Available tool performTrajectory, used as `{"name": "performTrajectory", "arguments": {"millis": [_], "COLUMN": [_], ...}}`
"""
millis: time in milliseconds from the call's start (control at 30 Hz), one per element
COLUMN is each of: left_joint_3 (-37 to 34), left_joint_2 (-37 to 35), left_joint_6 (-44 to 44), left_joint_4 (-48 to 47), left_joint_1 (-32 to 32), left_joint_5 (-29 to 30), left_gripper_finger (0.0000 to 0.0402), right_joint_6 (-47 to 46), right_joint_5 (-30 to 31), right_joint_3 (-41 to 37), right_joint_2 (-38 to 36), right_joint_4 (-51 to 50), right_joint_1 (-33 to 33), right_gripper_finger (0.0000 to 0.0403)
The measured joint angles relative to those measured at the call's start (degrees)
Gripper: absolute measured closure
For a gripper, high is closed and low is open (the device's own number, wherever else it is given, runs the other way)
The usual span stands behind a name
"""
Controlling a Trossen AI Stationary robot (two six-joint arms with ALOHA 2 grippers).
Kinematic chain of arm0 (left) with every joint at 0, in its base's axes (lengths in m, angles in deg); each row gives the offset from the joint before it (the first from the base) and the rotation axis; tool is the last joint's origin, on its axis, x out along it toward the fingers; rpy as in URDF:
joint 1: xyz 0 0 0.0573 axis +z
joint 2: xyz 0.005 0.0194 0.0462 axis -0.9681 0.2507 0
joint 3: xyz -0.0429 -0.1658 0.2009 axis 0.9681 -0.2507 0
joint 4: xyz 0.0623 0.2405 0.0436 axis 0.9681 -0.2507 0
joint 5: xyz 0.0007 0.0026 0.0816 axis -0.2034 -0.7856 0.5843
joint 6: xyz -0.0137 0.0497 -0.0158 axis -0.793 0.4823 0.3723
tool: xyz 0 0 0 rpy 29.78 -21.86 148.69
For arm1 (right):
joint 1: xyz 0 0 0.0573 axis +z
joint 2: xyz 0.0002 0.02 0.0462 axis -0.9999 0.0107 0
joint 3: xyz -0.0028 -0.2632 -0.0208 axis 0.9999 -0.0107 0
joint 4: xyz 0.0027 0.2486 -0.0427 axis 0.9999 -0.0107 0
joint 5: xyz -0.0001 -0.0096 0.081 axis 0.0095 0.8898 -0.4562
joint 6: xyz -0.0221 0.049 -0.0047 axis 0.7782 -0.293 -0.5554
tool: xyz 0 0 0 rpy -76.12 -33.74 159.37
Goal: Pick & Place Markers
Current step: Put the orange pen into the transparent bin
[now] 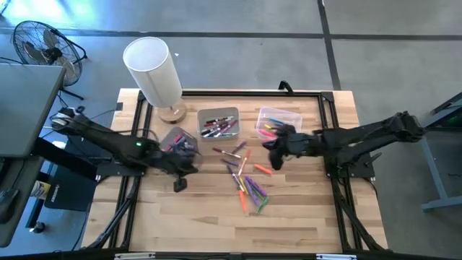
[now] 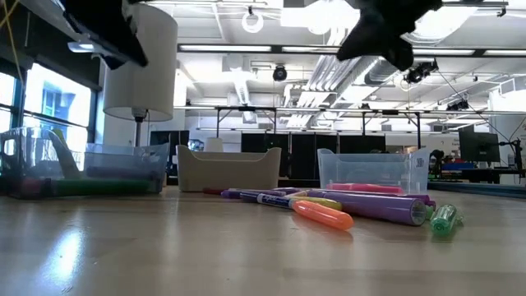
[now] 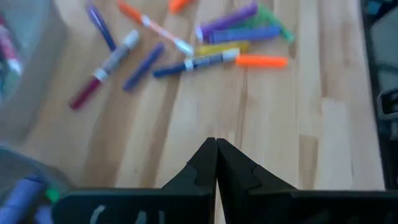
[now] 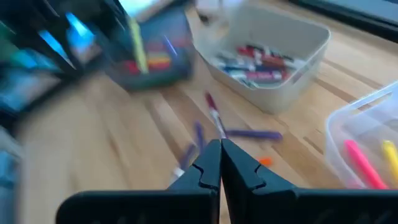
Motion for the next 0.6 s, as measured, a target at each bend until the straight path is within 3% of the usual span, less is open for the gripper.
{"name": "performTrajectory", "arguments": {"millis": [167,333,467,600], "left_joint_3": [-5.3,-7.0,-7.1,-7.0], "left_joint_2": [-11.6,-17.6,-18.8,-18.6], "left_joint_6": [1.7,5.1,7.6,7.9], "left_joint_4": [2.8,4.0,3.7,3.6], "left_joint_1": [-0.2,-0.2,-0.2,-0.2], "left_joint_5": [3.1,3.4,2.8,2.2], "left_gripper_finger": [0.0401,0.0401,0.0401,0.0402], "right_joint_6": [1.9,1.7,3.1,3.2], "right_joint_5": [-1.3,-1.4,-5.9,-10.0], "right_joint_3": [15.9,28.0,31.3,30.5], "right_joint_2": [14.9,27.6,34.1,38.2], "right_joint_4": [-16.7,-33.9,-39.5,-39.7], "right_joint_1": [-1.8,-2.8,-3.2,-3.2], "right_gripper_finger": [0.0403,0.0401,0.0376,0.0323]}}
